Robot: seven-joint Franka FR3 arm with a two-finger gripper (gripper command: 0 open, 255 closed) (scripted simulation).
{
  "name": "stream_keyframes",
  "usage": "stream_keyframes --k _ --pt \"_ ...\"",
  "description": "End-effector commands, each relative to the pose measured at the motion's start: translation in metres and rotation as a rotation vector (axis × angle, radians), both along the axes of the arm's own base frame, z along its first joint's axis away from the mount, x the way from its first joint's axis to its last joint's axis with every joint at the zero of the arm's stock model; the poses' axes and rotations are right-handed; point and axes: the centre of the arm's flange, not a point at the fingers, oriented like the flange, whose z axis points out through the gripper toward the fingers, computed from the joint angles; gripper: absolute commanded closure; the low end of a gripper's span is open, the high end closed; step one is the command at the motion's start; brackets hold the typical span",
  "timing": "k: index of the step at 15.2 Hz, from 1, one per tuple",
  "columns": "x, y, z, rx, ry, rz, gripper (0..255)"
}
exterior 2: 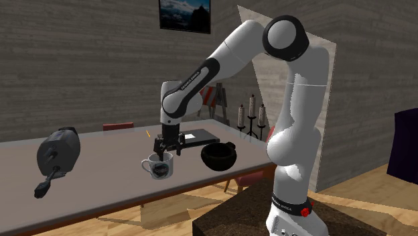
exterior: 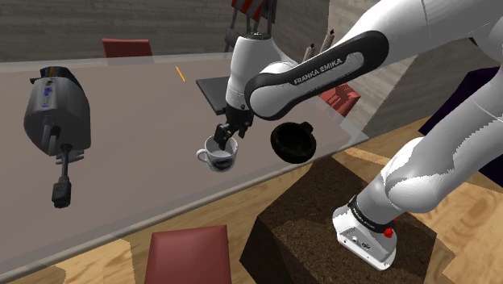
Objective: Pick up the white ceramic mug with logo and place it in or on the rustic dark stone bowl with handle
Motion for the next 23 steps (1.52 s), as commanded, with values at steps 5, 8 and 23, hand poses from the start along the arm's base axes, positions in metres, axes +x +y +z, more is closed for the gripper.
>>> stream_keyframes --k 5,8,23 --pt "0.0 0.0 -0.001 0.0 0.0 0.0 0" --pt "0.0 0.0 -0.001 0.0 0.0 0.0 255" --pt "0.0 0.0 0.041 0.0 0.0 0.0 255"
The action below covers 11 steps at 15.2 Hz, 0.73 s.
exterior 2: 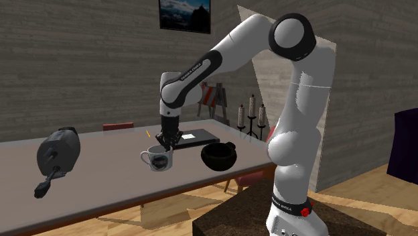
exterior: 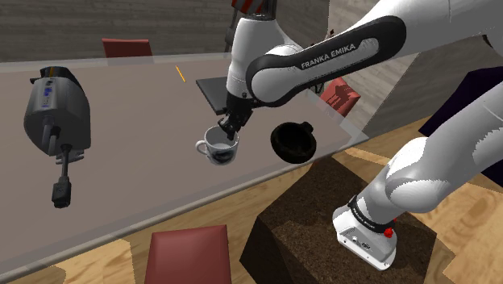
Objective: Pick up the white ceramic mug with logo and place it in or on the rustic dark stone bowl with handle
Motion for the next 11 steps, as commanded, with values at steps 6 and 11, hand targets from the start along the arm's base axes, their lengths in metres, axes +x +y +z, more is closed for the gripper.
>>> stream_keyframes --k 6,11 --pt "0.0 -0.001 0.037 0.0 0.0 0.0 255" --pt "0.0 -0.001 0.064 0.0 0.0 0.0 255"
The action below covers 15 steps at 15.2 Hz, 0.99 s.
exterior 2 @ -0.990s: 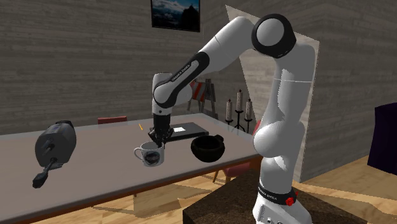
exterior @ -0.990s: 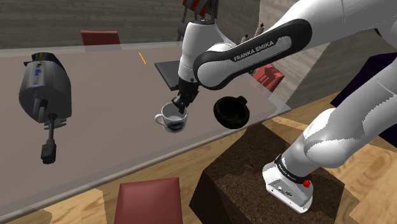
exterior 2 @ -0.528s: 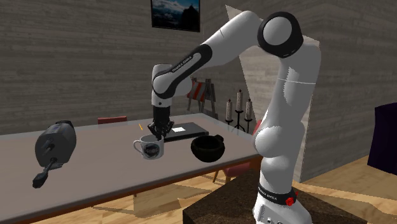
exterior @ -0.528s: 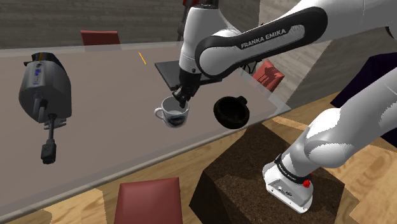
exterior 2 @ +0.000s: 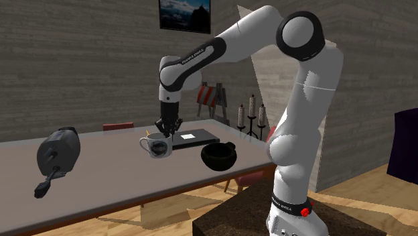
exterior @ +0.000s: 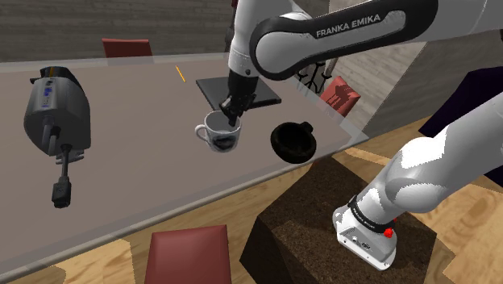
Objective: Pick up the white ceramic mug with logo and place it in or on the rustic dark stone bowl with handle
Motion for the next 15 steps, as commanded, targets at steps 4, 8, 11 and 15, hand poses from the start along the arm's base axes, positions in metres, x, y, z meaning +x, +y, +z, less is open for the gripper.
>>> stream_keyframes --k 4,8,11,15 --pt "-0.001 0.0 0.026 0.0 0.0 0.0 255" --pt "-0.001 0.0 0.047 0.0 0.0 0.0 255" --pt "-0.001 0.0 0.063 0.0 0.0 0.0 255" --pt "-0.007 -0.011 0.077 0.0 0.0 0.0 255"
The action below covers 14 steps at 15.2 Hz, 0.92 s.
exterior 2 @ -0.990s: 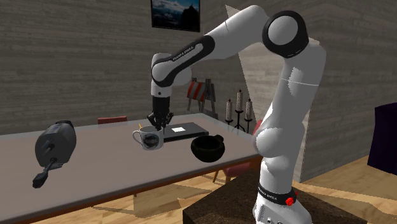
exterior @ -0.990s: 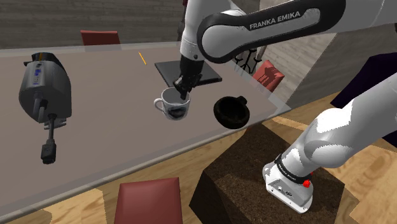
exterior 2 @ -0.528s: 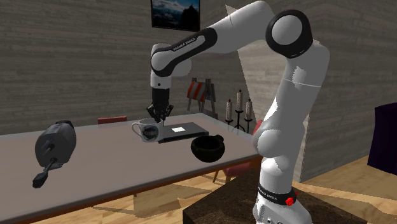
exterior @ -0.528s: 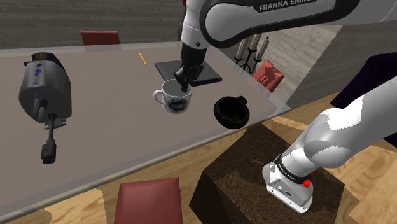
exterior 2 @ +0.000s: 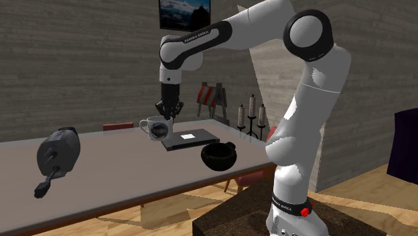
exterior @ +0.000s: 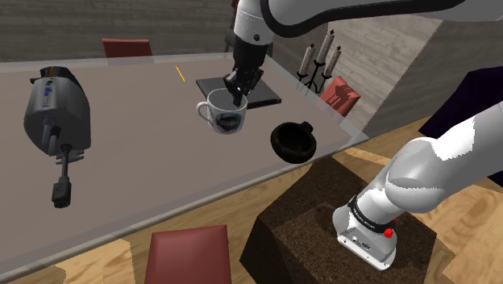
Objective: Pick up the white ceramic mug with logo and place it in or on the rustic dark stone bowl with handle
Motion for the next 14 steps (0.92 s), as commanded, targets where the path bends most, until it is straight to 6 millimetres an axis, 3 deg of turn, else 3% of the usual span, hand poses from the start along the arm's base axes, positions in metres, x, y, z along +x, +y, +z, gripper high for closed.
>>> stream_keyframes --k 1,14 --pt "-0.009 -0.018 0.003 0.0 0.0 0.0 255" --pt "-0.09 -0.169 0.018 0.0 0.0 0.0 255"
